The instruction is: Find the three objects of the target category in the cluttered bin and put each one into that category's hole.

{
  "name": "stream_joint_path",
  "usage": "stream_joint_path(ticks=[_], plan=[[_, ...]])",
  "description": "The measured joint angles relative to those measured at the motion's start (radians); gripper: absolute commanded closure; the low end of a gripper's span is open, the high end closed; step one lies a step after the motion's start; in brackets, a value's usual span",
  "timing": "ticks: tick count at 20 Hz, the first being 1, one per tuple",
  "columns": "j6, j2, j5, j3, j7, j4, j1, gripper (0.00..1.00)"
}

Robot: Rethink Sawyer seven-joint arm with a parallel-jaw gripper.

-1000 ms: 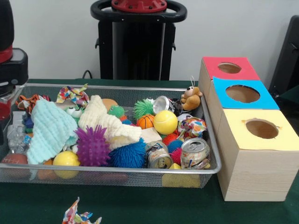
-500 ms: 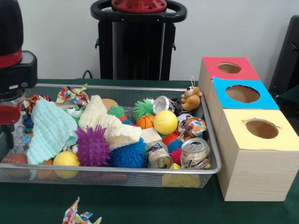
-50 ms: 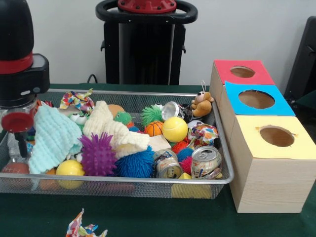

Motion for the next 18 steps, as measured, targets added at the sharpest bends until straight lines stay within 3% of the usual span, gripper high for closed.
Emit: stream_joint_path(ticks=[18], plan=[[0.010, 0.056, -0.001, 0.000, 0.000, 0.016, -0.028, 0.00]])
